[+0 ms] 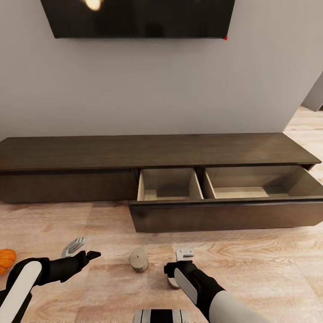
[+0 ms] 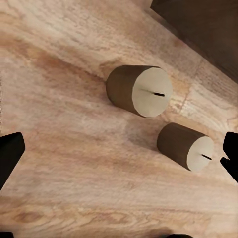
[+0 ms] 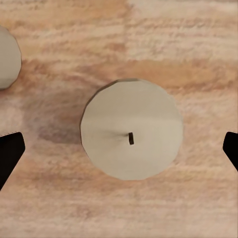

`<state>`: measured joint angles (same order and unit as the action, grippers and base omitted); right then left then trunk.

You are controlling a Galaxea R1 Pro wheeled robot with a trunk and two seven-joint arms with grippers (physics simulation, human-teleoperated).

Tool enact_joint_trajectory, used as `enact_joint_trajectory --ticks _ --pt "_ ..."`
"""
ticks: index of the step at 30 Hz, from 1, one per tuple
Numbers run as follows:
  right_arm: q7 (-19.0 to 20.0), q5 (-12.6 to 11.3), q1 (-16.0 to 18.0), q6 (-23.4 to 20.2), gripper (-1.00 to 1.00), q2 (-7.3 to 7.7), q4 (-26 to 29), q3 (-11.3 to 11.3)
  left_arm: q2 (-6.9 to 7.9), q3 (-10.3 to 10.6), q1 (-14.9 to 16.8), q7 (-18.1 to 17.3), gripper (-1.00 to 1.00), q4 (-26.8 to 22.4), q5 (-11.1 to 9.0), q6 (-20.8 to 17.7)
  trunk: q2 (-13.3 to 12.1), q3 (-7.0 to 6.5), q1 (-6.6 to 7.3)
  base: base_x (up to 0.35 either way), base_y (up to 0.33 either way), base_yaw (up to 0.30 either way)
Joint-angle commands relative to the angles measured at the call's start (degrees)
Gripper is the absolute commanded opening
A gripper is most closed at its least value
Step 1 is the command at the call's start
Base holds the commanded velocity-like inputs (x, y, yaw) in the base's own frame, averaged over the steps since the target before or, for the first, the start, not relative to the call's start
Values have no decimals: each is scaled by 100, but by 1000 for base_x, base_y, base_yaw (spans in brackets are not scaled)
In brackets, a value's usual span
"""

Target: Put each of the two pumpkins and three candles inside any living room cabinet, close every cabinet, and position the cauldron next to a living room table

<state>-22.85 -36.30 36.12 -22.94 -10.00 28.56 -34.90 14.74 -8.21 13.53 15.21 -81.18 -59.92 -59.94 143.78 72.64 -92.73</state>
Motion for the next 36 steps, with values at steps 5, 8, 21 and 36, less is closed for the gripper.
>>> enact_joint_trajectory --ticks 5,8,21,36 --pt "0 1 0 0 100 0 -2 1 2 -335 -7 -8 100 3 -36 -6 4 67 -7 0 0 0" --pt "0 -5 0 0 100 0 -51 1 8 -459 -17 -9 100 0 -344 -6 6 89 -10 0 0 0" --pt "16 -8 0 148 100 0 -105 1 124 -491 -44 -9 100 -3 -897 -6 19 311 -36 0 0 0" --pt "28 0 0 158 100 0 -105 1 130 -499 -79 -9 100 -3 -899 -6 19 311 -36 85 0 0"
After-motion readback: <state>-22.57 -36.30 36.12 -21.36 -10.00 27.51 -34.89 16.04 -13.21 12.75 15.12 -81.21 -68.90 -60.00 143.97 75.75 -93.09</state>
